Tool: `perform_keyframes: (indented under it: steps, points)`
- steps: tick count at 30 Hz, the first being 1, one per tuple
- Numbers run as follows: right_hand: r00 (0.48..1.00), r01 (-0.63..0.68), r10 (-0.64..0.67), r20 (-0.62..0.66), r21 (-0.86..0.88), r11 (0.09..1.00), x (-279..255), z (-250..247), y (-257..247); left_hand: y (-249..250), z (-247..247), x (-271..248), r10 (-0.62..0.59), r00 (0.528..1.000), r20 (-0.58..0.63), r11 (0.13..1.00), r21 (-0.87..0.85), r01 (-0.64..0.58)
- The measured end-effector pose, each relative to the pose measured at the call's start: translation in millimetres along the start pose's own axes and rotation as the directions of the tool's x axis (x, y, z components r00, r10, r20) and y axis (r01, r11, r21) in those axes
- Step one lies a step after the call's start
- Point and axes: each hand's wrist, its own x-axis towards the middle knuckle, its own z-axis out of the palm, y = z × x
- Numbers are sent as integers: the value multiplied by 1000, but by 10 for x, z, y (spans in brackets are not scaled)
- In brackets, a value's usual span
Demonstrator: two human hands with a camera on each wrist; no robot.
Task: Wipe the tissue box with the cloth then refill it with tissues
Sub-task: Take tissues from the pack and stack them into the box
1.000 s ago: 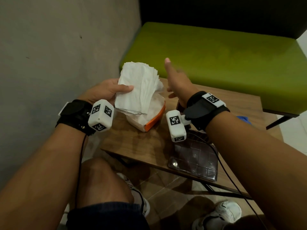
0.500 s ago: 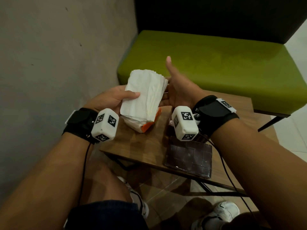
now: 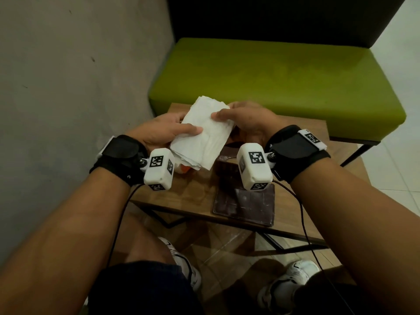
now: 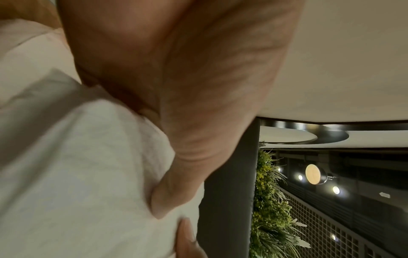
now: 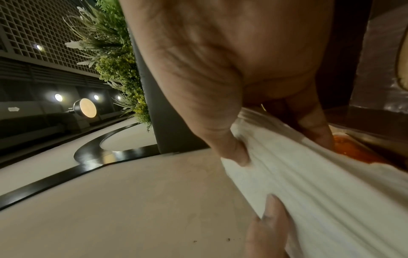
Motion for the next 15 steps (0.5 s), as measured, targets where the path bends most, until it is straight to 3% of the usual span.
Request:
perform_keyframes:
  steps: [6,10,13,15]
  points:
    - [995,77,-51,-90,320,944,-183,-179,104,-288,201,-23,-27,999,-45,930,-369,9]
    - [996,90,-67,-65,476,875,-285,-203,295,-368,473,-55,-75,992,106,837,-534,120]
    - [994,102,-75,-77,455,885,-356,-233,468,-307,611,-71,15,996,93,769,-637,48]
    - [989,120,-64,-136,457,882,-407,-280,555,-259,679,-69,67,997,34,772,-635,-30]
